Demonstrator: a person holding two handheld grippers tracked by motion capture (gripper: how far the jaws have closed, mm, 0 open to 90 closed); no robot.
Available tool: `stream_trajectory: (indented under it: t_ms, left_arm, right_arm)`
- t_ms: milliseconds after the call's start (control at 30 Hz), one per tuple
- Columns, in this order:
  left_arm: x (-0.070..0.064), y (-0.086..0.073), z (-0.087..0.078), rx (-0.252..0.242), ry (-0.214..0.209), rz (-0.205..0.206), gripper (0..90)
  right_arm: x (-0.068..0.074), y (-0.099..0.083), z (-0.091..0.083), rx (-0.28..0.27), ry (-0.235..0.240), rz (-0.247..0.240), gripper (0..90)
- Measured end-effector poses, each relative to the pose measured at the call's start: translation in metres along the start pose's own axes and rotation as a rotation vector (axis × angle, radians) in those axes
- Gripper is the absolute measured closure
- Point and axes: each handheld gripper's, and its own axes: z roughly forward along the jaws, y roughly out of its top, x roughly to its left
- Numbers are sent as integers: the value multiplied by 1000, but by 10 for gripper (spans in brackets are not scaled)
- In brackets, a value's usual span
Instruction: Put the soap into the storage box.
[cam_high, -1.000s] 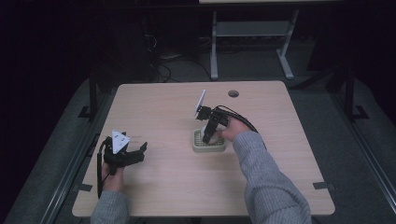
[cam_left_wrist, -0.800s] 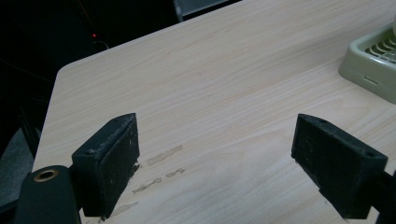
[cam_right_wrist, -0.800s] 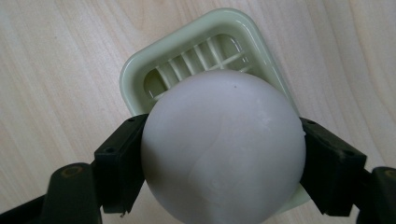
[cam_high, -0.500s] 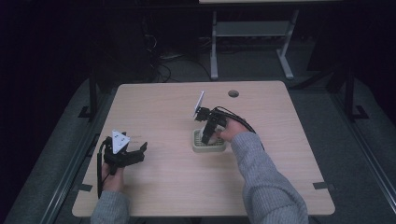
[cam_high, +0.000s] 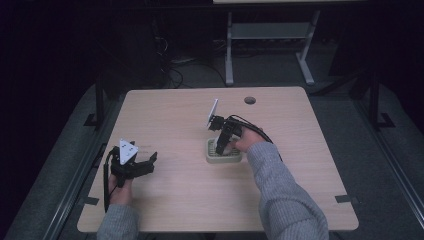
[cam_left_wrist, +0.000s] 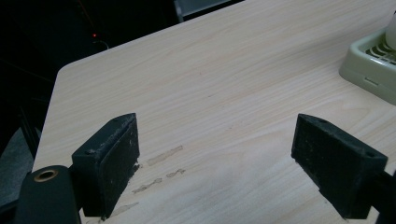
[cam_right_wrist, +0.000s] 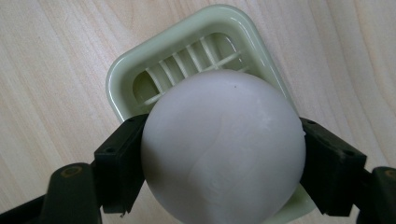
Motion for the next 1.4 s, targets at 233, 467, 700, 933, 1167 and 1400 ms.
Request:
stream_trajectory:
  t_ms: [233, 467, 700, 933, 1167, 1400]
  left_arm:
    - [1, 0, 0, 2, 0, 1, 148]
    - [0, 0, 0, 1, 1, 2, 148]
    - [0, 0, 0, 1, 1, 1, 148]
    - [0, 0, 0, -2, 1, 1, 148]
    - [0, 0, 0, -1, 2, 1, 148]
    - [0, 1, 0, 2, 2, 5, 149]
  right_arm:
    - [1, 0, 3, 6, -4, -3, 231]
    - [1, 1, 5, 9, -7, -3, 231]
    - [0, 0, 6, 8, -5, 0, 231]
    - [0, 1, 5, 10, -6, 0, 231]
    - [1, 1, 6, 18, -12, 1, 230]
    - [2, 2, 4, 17, -21, -2, 228]
